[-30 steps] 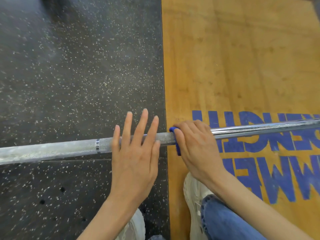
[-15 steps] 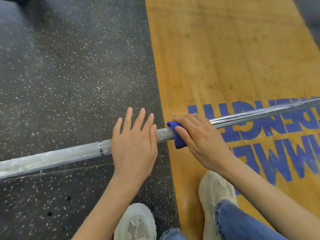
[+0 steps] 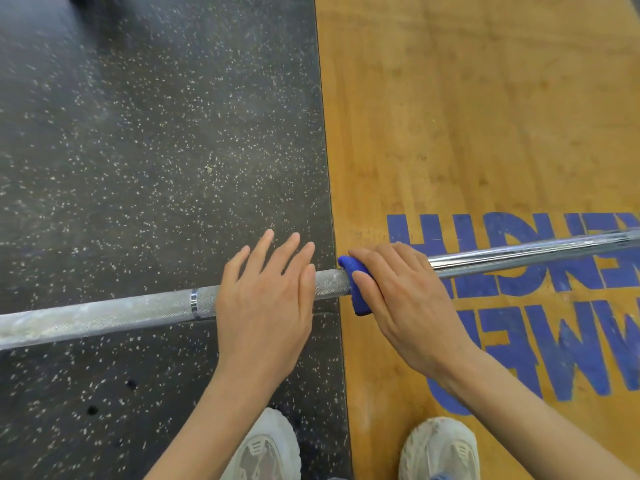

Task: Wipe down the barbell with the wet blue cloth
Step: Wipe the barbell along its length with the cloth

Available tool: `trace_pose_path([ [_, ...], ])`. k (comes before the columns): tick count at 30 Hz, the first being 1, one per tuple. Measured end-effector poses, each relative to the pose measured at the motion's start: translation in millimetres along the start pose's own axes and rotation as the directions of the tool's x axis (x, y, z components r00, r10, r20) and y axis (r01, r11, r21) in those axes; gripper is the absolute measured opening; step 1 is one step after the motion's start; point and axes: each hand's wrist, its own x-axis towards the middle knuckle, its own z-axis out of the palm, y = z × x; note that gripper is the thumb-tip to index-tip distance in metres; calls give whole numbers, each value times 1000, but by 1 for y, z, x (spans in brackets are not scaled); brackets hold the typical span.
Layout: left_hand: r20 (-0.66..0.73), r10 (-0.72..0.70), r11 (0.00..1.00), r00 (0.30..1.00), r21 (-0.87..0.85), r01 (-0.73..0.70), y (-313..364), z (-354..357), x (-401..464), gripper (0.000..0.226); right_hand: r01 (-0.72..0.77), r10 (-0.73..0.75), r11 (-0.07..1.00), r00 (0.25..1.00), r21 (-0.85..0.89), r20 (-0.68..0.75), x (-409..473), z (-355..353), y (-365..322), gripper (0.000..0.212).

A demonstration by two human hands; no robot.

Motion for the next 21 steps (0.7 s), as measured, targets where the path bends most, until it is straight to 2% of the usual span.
trace_pose_path([
  [11, -116, 107, 994, 987, 5, -107, 3, 0, -32, 37, 57, -56, 998, 997, 12, -45, -32, 4, -1, 43],
  [17, -90, 97, 995, 991, -16, -98, 10, 0, -51, 41, 228, -232, 968, 972, -102, -29, -45, 0, 23, 47],
  [21, -62, 74, 997, 995, -31, -76, 14, -1, -65, 44, 113, -120, 990, 990, -83, -79, -42, 7, 5, 48],
])
